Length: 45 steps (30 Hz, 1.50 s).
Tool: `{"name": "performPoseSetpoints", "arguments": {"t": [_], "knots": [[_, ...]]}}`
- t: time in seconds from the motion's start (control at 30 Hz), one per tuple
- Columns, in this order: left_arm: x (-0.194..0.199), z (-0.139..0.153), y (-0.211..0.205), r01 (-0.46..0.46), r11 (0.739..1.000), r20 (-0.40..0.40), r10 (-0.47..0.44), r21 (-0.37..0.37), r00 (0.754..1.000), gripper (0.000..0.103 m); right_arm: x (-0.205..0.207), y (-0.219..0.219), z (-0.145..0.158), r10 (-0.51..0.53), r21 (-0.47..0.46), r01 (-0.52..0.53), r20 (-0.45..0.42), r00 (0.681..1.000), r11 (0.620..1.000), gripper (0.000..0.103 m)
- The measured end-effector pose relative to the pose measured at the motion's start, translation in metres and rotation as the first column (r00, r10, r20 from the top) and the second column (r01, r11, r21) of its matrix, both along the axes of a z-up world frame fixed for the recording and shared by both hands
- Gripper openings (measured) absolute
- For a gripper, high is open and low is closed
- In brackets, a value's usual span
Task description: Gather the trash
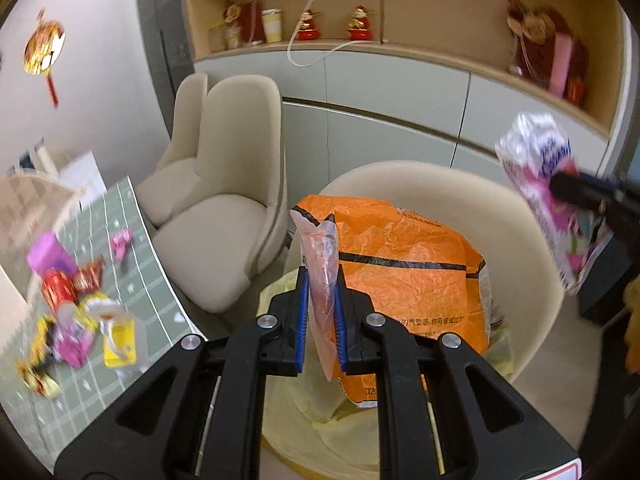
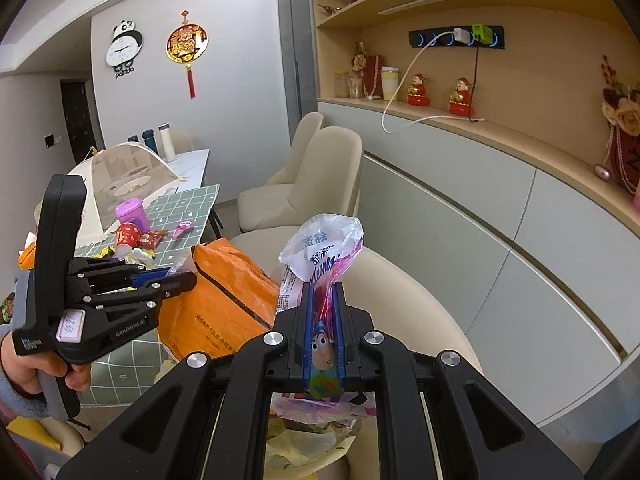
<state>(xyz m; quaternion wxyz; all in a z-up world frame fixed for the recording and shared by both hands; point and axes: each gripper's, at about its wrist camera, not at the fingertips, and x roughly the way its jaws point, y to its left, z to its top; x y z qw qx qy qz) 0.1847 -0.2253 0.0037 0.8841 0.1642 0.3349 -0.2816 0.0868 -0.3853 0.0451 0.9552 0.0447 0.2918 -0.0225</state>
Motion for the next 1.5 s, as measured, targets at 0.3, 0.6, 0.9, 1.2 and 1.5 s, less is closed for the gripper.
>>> {"name": "performPoseSetpoints", "arguments": {"t": [0.3, 0.6, 0.9, 1.2, 1.5], "knots": [[0.001, -0.031, -0.013, 0.098, 0.994, -0.124, -0.091, 0.051, 0.988, 0.017, 0.004, -0.013, -0.012, -0.016, 0.037, 0.016, -0.014, 1.000, 0.999, 0.010], [0.025, -0.029, 0.014, 0.041, 0.972, -0.379, -0.128, -0.230, 0.917, 0.036, 0.018, 0.002, -0.030, 0.041, 0.070, -0.038, -0.043, 0.998, 0.997, 0.010], [0.031, 0.000, 0.084, -0.163, 0.950, -0.339, 0.066, -0.266, 0.939, 0.038, 0.061, 0.057, -0.080, 0.219, 0.097, -0.205, -0.167, 0.961, 0.974, 0.010], [0.015, -0.004, 0.166, -0.326, 0.908, -0.350, 0.225, -0.263, 0.909, 0.038, 0.076, 0.082, -0.133, 0.244, 0.028, -0.252, -0.368, 0.897, 0.967, 0.010], [0.011, -0.020, 0.232, -0.491, 0.822, -0.395, 0.365, -0.288, 0.843, 0.038, 0.061, 0.080, -0.109, 0.223, 0.053, -0.218, -0.319, 0.921, 0.975, 0.040]]}}
